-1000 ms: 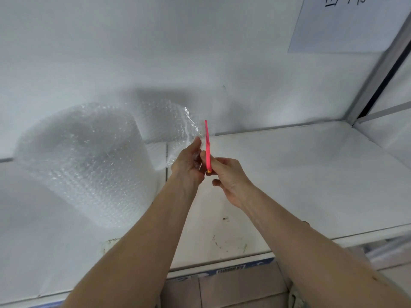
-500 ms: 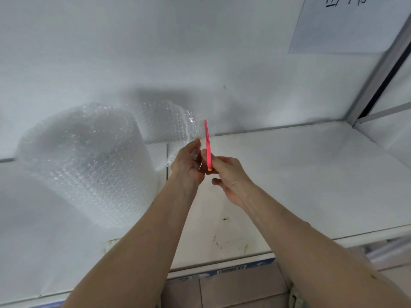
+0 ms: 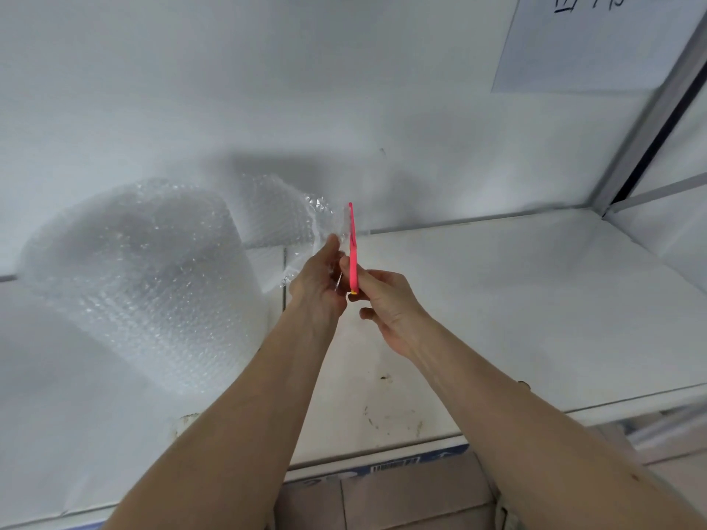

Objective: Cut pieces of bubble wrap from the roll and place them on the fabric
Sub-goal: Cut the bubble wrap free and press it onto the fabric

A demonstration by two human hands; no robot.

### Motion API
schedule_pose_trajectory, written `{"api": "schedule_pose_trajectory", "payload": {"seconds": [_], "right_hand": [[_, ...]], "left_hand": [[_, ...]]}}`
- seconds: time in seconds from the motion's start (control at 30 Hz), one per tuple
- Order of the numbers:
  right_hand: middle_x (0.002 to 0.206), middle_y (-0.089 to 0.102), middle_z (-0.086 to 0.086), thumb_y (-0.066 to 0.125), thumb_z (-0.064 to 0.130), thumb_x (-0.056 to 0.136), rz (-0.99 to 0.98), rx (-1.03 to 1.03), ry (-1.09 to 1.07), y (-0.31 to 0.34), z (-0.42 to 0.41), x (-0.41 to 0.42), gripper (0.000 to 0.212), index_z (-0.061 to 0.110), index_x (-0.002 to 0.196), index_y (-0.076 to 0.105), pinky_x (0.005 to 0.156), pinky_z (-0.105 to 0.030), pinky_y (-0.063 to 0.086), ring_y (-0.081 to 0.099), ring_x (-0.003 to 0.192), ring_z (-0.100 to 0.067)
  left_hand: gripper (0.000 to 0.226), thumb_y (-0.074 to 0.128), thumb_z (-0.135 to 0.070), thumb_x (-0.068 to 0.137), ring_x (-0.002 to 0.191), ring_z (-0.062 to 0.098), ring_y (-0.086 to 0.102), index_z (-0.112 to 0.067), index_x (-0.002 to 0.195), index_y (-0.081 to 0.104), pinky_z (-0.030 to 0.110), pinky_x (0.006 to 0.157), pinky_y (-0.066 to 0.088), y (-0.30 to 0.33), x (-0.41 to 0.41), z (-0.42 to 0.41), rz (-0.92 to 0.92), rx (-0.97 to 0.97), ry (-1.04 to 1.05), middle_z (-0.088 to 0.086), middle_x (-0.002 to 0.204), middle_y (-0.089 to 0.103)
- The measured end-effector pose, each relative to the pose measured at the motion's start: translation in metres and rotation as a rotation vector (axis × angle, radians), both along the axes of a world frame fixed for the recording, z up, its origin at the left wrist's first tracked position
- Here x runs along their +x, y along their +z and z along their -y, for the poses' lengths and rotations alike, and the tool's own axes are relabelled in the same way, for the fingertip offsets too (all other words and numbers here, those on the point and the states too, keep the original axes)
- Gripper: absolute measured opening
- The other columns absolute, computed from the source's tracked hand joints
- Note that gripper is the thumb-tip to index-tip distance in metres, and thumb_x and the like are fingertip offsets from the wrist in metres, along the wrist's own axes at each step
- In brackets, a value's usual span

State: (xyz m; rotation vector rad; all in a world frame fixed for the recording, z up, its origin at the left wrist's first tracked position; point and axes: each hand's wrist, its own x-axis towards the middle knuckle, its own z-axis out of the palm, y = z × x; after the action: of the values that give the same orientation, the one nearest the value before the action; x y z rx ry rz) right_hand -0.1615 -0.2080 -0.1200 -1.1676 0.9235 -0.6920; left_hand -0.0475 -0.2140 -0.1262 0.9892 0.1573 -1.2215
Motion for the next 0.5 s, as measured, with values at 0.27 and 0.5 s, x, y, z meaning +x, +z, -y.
{"api": "schedule_pose_trajectory", "payload": {"seconds": [0.27, 0.5], "right_hand": [[0.074, 0.061, -0.002, 0.076, 0.05, 0.076, 0.002, -0.031, -0.002, 0.0002, 0.0003, -0.0001, 0.042, 0.008, 0.078, 0.071, 0.07, -0.034, 0.038, 0.052, 0.076, -0.017], [0.079, 0.065, 0.0, 0.073, 0.052, 0.079, -0.005, 0.02, 0.012, 0.0048, 0.0015, -0.0009, 0.036, 0.018, 0.068, 0.069, 0.07, -0.032, 0.04, 0.055, 0.076, -0.016]], "left_hand": [[0.013, 0.077, -0.024, 0.082, 0.048, 0.006, 0.065, -0.015, 0.087, 0.069, 0.017, 0.042, 0.048, 0.0042, -0.0034, -0.0014, 0.014, 0.001, -0.004, -0.007, 0.064, 0.066], [0.016, 0.075, -0.021, 0.083, 0.046, 0.008, 0.064, -0.012, 0.094, 0.069, 0.018, 0.041, 0.048, 0.006, -0.0054, -0.0052, 0.032, -0.007, -0.019, -0.004, 0.06, 0.065]]}}
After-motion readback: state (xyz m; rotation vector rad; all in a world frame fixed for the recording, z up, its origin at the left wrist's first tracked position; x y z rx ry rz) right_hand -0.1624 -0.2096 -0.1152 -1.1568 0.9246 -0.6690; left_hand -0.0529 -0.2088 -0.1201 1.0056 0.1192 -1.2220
